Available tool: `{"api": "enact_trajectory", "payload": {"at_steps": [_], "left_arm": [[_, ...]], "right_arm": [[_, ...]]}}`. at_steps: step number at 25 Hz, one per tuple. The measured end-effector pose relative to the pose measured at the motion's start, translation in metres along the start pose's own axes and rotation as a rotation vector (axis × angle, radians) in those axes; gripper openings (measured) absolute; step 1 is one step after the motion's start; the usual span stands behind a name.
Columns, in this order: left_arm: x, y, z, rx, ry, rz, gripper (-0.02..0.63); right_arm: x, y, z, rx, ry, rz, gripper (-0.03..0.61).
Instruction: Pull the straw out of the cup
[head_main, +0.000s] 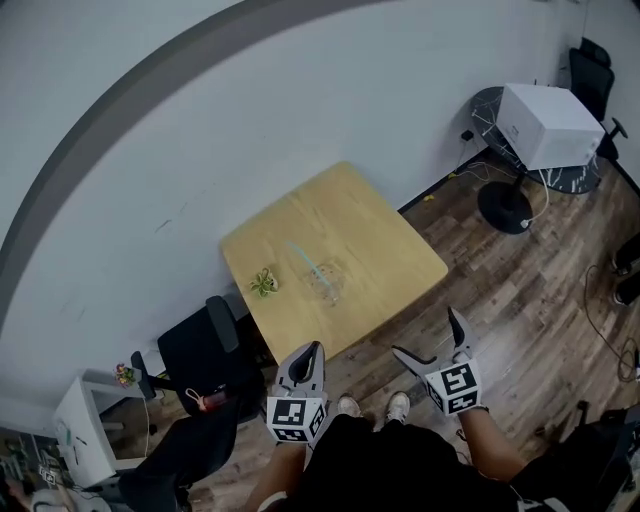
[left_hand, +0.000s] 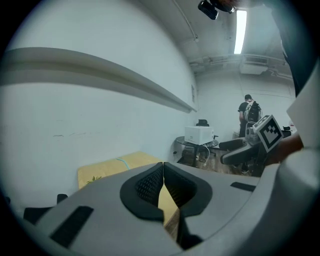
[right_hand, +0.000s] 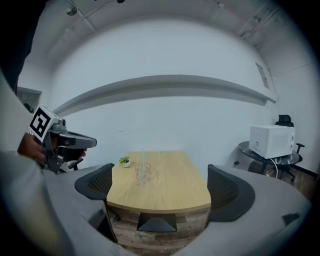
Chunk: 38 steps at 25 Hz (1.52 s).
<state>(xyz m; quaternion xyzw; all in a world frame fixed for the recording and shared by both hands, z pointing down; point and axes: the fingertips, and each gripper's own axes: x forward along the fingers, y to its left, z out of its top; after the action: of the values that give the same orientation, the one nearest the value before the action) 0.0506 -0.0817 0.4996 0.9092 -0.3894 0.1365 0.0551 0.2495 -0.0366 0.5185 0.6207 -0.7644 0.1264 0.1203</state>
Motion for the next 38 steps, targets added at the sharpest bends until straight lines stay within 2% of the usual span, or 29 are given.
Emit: {"api": "enact_trajectory", "payload": {"at_steps": [4,12,20,28,33,38], "left_arm": [[0.007,0.03,0.003,-0.021,-0.016,0.048,0.02],[0.017,0.096,0.004,-0.057,-0.034,0.087,0.021],[0.027,0.161,0.003,-0.075,-0.035,0.099,0.021],[0.025,0.197,0.016,-0.123,-0.075,0.116,0.02],[0.032,0.207,0.005,-0.15,-0.054,0.117,0.021],[0.039,0.222,-0.006,-0.179,-0.026,0.159,0.02]], "right_arm": [[0.033,0.009,0.01,-0.044,0.01,0.05,0.594],[0.107,0.042,0.043,-0.126,0.023,0.118,0.591],[0.183,0.08,0.063,-0.129,0.058,0.175,0.592],[0.232,0.113,0.072,-0.177,0.103,0.229,0.591],[0.257,0.128,0.069,-0.269,0.138,0.277,0.591],[0.286,0.133,0.06,-0.238,0.18,0.332,0.591]]}}
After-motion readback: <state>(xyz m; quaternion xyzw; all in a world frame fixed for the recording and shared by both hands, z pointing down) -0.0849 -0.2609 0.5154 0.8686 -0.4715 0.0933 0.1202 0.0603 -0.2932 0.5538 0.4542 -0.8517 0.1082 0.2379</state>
